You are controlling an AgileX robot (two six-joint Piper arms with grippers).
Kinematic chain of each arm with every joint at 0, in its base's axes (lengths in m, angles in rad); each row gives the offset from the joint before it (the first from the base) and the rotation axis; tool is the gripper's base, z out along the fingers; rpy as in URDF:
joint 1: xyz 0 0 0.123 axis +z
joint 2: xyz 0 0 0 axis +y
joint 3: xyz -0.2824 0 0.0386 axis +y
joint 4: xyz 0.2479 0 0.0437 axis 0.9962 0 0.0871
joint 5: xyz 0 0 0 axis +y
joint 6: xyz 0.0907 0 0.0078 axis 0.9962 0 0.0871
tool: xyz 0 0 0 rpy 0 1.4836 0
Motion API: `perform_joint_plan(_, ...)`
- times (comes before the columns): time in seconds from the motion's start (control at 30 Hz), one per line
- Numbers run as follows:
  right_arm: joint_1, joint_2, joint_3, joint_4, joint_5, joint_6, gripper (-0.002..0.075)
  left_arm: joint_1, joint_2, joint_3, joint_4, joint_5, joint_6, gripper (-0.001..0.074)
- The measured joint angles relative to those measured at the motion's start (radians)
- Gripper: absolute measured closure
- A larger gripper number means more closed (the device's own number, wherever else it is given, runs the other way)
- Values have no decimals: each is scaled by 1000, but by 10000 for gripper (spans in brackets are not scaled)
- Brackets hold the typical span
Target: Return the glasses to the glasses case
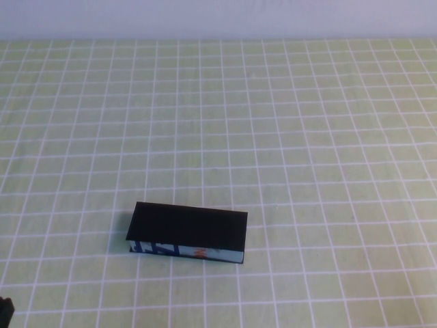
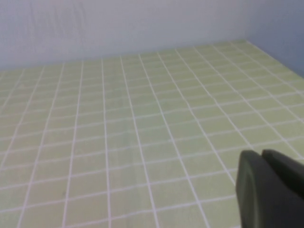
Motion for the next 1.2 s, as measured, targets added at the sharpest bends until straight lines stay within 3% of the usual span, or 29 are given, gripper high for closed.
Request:
perform_joint_plan(0.23, -2, 0, 39, 0, 118, 0, 743, 0, 0, 0, 0, 0, 0, 736)
perform_joint_plan(1.2, -2, -4, 39, 7, 122, 0, 743, 3, 0, 0, 0, 0, 0, 736)
